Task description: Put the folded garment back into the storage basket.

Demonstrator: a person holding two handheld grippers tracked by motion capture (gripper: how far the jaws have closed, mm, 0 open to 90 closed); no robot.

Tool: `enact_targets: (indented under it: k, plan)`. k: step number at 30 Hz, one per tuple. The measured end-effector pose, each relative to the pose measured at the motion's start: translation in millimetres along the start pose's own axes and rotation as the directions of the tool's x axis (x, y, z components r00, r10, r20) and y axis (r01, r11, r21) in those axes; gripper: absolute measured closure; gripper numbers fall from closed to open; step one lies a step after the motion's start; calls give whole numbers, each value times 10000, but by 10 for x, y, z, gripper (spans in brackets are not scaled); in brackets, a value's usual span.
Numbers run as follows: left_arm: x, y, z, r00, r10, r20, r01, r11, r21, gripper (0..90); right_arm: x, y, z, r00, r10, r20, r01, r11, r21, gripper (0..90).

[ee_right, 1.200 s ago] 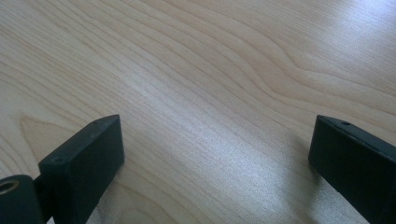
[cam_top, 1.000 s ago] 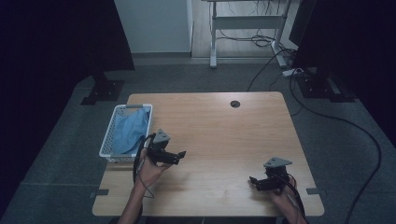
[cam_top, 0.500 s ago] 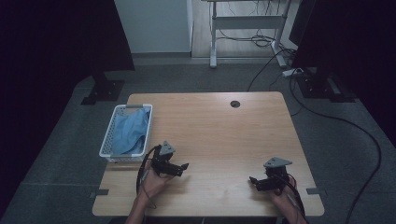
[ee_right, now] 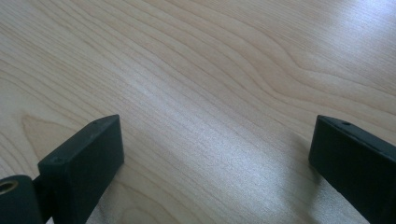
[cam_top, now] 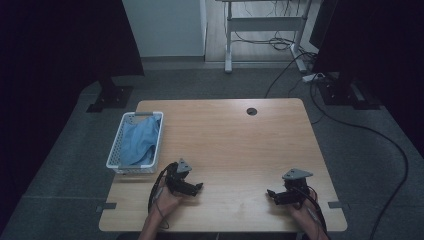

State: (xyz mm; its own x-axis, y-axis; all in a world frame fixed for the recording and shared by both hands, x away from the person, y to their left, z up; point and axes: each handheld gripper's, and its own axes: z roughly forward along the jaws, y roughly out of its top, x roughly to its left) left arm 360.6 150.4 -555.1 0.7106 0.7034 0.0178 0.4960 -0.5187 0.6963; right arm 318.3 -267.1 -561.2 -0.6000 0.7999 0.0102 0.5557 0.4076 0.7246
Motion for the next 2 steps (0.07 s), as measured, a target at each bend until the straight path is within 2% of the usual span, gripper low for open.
enact_targets:
  k: [2]
  plan:
    - [0, 3, 2, 10000, 17, 12, -17, 10000, 10, 0, 3, 1, 3, 9999, -86, -70, 86, 10000, 28, 15]
